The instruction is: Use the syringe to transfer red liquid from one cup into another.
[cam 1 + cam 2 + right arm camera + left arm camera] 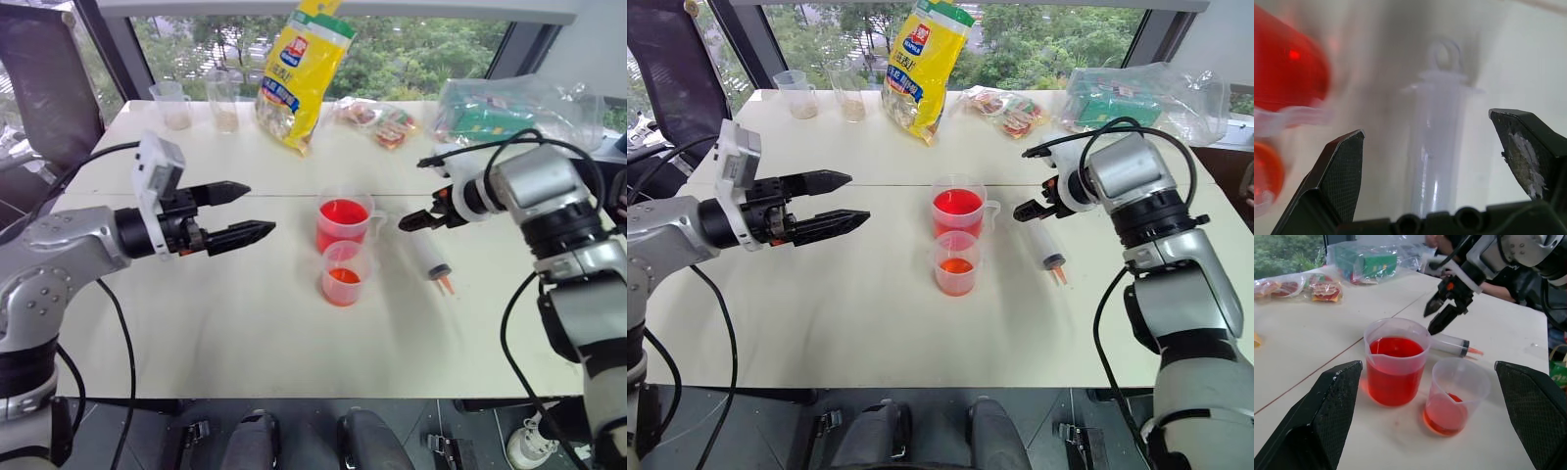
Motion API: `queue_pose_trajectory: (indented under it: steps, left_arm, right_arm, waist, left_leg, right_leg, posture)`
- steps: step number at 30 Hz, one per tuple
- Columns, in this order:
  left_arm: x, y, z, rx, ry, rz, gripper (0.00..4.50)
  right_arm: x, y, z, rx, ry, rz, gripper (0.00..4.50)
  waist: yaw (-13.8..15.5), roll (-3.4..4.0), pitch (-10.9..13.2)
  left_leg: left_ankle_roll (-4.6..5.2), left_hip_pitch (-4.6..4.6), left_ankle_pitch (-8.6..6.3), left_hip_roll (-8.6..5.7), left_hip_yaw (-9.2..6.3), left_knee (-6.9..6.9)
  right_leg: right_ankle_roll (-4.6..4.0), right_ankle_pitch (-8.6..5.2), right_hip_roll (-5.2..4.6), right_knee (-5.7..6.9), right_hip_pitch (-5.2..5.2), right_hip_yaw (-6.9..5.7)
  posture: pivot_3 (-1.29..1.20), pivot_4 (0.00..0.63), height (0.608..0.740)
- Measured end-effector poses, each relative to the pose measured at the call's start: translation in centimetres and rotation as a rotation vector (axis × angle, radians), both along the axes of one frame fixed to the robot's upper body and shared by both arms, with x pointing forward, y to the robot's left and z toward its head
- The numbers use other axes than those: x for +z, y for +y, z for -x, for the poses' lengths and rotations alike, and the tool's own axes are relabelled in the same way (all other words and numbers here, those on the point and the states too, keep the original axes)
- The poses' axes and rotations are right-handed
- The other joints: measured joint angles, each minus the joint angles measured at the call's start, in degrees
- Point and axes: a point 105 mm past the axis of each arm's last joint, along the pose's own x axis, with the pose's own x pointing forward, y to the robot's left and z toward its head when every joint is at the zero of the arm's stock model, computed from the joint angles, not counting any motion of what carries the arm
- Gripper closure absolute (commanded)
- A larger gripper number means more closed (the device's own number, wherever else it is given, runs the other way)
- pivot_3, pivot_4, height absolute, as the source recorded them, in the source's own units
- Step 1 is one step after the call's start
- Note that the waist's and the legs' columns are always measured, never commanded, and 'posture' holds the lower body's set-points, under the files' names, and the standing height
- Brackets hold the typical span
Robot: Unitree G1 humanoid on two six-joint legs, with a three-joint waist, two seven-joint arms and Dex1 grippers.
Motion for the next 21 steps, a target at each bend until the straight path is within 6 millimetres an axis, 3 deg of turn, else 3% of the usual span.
queue_pose_trajectory:
  steps: [6,12,15,19,21]
  left_arm:
    - [-0.5,-0.3,0.2,0.010,-0.003,0.012,0.00]
    - [-1.2,-0.1,0.3,0.036,0.012,0.011,0.00]
    - [-1.1,-0.1,0.4,0.035,0.005,0.009,0.00]
    - [-1.2,0.1,0.5,0.041,0.008,0.003,0.00]
    - [-1.1,0.1,0.5,0.039,0.007,-0.001,0.00]
  right_arm:
    - [-1.9,1.3,-0.8,-0.003,0.066,0.008,0.05]
    - [-3.7,0.8,-1.6,-0.016,0.089,0.041,0.05]
    - [-4.1,0.4,-1.9,-0.013,0.086,0.066,0.93]
    - [-4.1,0.3,-2.1,-0.004,0.083,0.087,2.92]
    - [-4.1,0.3,-2.2,0.002,0.082,0.090,3.09]
  waist:
    - [-0.3,0.00,0.0]
    - [-0.1,0.00,0.0]
    - [-0.2,0.00,0.0]
    - [-0.3,0.00,0.0]
    - [-0.4,0.00,0.0]
  left_leg:
    - [0.00,0.05,0.00,0.02,0.03,0.01]
    - [0.00,0.04,0.00,-0.01,0.04,0.02]
    - [-0.01,0.05,0.01,0.00,0.04,0.02]
    - [-0.01,0.06,0.01,0.01,0.04,0.02]
    - [-0.02,0.09,0.01,0.02,0.04,0.02]
  right_leg:
    - [0.00,0.00,0.03,0.09,-0.01,0.02]
    - [0.01,0.01,0.00,0.07,0.01,0.02]
    - [0.01,0.01,0.00,0.08,0.01,0.02]
    - [0.01,0.01,0.02,0.10,0.01,0.02]
    - [0.01,0.01,0.02,0.11,0.03,0.02]
  posture:
    - [0.00,0.150,0.740]
    - [0.00,0.150,0.740]
    - [0.00,0.150,0.740]
    - [0.00,0.150,0.740]
    - [0.00,0.150,0.740]
